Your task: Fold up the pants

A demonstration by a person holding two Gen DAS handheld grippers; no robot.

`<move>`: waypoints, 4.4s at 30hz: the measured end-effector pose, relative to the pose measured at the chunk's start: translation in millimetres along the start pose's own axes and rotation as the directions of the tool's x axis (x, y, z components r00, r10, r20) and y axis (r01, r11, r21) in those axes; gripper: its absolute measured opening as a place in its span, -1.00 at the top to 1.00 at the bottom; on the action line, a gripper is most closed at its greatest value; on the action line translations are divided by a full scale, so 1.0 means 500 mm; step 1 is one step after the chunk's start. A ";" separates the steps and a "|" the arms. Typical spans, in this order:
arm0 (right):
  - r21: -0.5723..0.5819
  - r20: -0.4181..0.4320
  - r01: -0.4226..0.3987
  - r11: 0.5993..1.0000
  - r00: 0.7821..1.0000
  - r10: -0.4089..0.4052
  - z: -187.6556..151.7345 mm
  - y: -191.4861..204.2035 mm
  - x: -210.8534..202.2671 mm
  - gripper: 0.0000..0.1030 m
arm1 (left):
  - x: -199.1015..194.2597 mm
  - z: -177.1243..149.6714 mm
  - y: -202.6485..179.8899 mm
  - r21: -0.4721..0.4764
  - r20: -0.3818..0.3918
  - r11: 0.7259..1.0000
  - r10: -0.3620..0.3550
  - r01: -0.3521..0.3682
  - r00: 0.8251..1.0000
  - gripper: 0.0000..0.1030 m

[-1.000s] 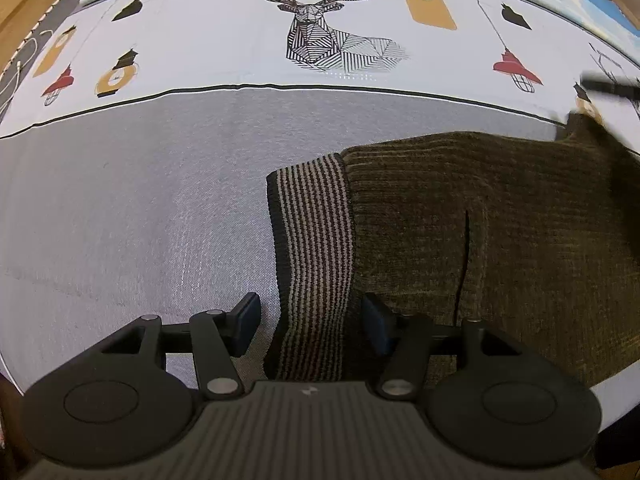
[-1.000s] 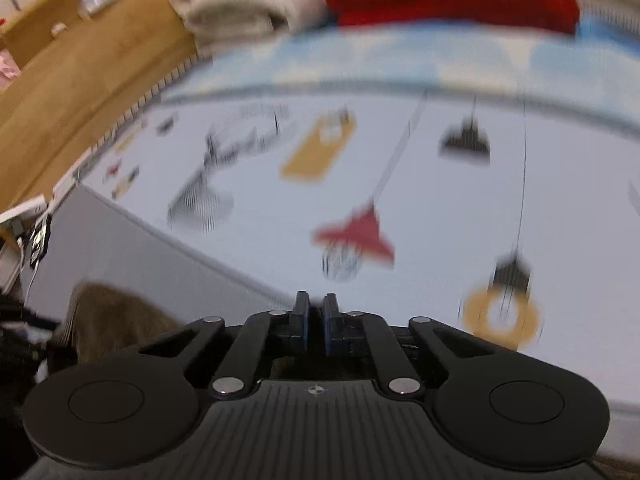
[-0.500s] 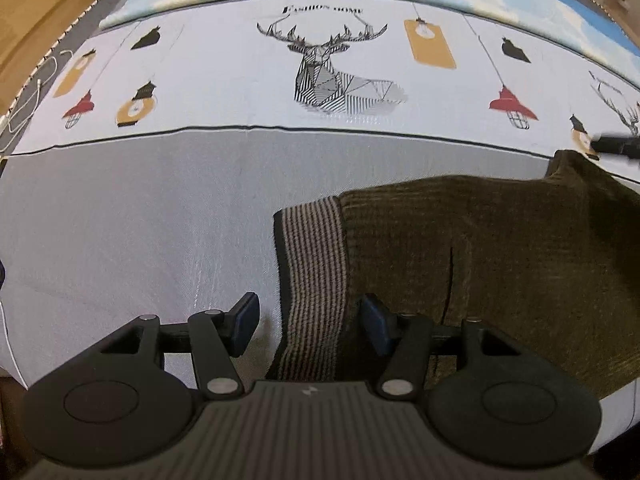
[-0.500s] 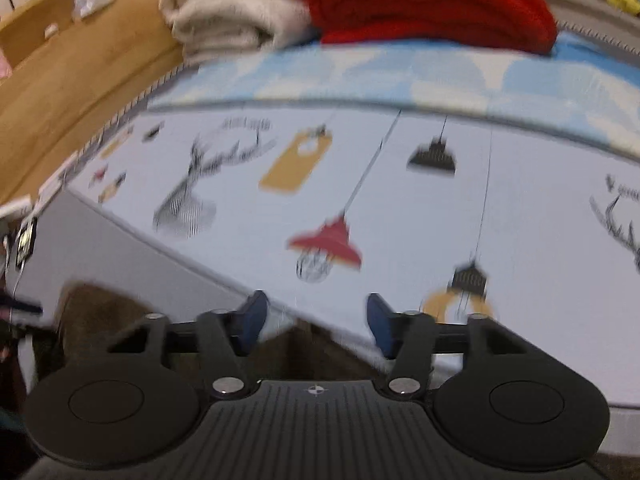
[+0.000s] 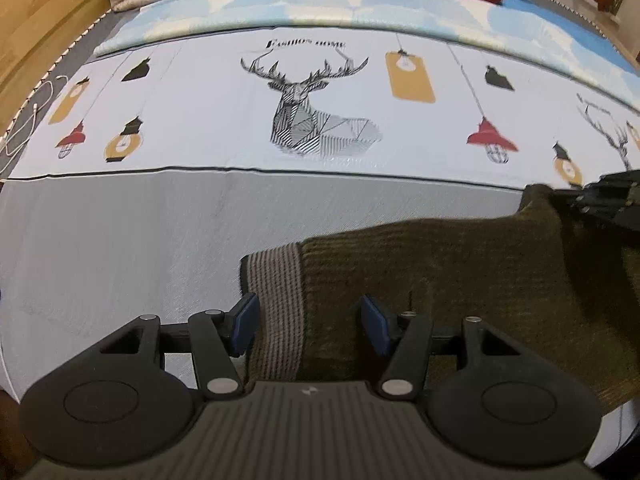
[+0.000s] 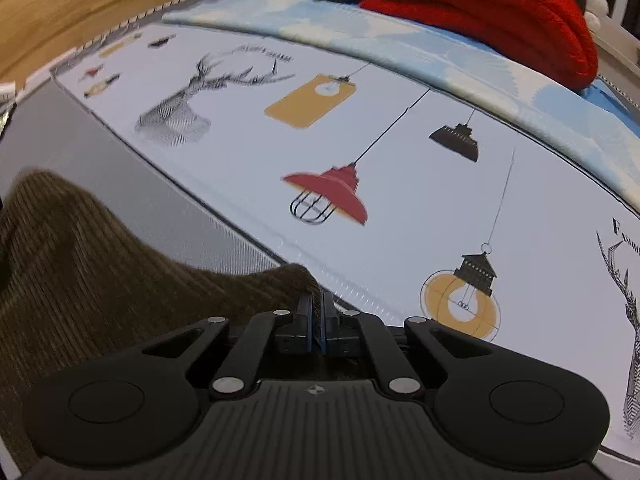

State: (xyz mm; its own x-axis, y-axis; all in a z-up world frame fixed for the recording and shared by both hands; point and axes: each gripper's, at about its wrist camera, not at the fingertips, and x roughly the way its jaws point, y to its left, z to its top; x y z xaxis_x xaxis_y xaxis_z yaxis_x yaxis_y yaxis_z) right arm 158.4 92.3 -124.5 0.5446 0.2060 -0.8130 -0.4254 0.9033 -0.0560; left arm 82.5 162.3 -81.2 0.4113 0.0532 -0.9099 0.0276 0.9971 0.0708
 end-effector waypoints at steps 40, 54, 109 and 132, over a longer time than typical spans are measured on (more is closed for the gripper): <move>0.986 -0.110 0.046 -0.160 0.898 -0.426 -0.971 -0.600 -0.618 0.00 | 0.043 0.076 -0.543 0.259 -0.060 0.923 -0.279 0.285 0.958 0.29; 0.976 -0.217 0.190 -0.105 0.818 -0.534 -0.887 -0.590 -0.585 0.57 | -0.019 0.067 -0.459 0.218 0.009 0.943 -0.260 0.251 0.966 0.29; 0.306 0.274 0.071 0.949 0.949 -0.159 -0.331 0.110 -0.379 -0.12 | -0.100 -0.096 -0.204 0.064 0.031 0.943 -0.328 0.326 0.944 0.17; 0.751 0.002 0.103 0.652 0.988 -0.157 -0.589 -0.176 -0.353 -0.43 | 0.104 -0.039 -0.461 -0.015 -0.103 0.931 -0.364 0.365 0.926 0.39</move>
State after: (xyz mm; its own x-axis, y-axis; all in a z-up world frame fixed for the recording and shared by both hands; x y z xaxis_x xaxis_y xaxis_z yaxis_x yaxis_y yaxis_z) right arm -113.1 -134.3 -146.8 0.6058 0.0620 -0.7932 0.3213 0.8930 0.3151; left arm 79.5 -63.6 -152.8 0.2767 -0.3083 -0.9102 0.1625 0.9485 -0.2719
